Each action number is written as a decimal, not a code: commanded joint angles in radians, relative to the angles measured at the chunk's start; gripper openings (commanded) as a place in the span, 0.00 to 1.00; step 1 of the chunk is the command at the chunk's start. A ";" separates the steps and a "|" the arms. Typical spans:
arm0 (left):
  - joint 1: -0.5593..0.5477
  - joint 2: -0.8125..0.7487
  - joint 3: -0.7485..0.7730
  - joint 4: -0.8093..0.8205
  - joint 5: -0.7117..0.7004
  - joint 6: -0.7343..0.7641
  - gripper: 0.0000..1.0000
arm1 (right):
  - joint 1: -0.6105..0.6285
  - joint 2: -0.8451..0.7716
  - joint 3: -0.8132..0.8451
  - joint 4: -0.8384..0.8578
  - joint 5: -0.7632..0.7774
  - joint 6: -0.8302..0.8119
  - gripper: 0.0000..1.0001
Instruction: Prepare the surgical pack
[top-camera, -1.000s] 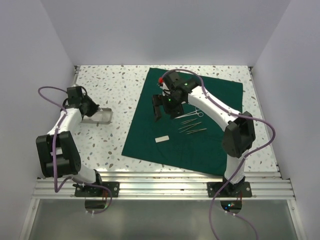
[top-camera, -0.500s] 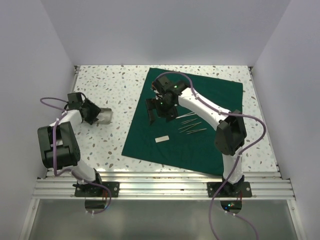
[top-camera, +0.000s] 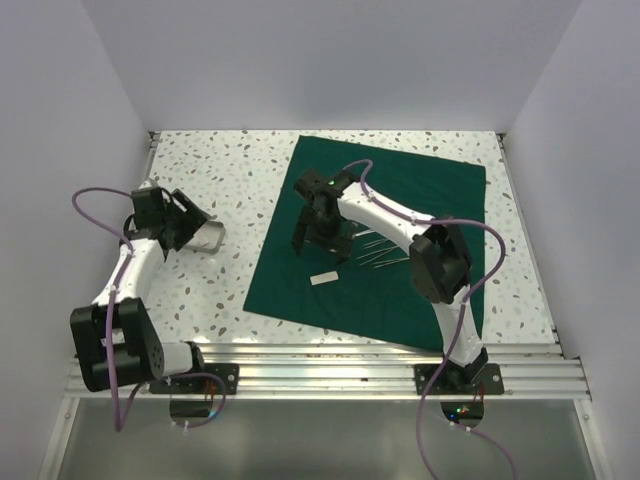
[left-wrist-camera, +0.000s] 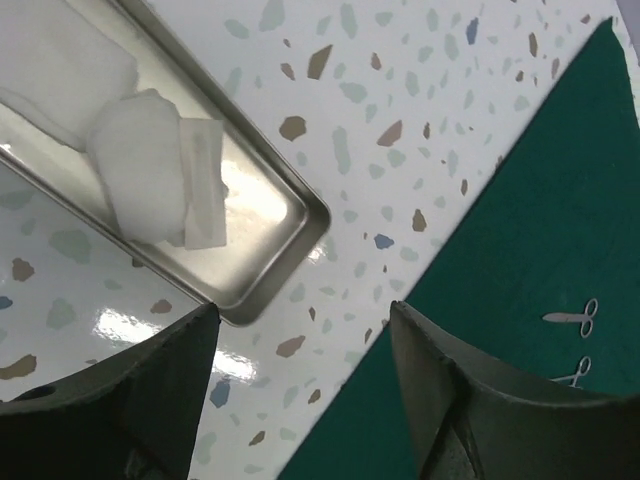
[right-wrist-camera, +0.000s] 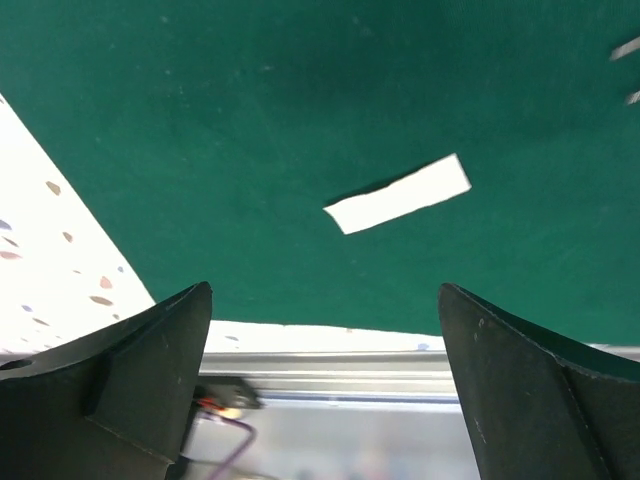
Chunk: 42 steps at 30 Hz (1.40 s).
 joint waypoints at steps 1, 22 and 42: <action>-0.069 -0.080 -0.010 -0.034 -0.016 0.050 0.72 | 0.010 -0.022 -0.005 -0.040 0.046 0.200 0.99; -0.172 -0.109 -0.043 -0.023 0.068 0.160 0.70 | -0.001 -0.122 -0.307 0.175 0.106 0.480 0.58; -0.172 -0.084 -0.033 -0.028 0.108 0.172 0.71 | 0.011 -0.088 -0.334 0.203 0.133 0.565 0.50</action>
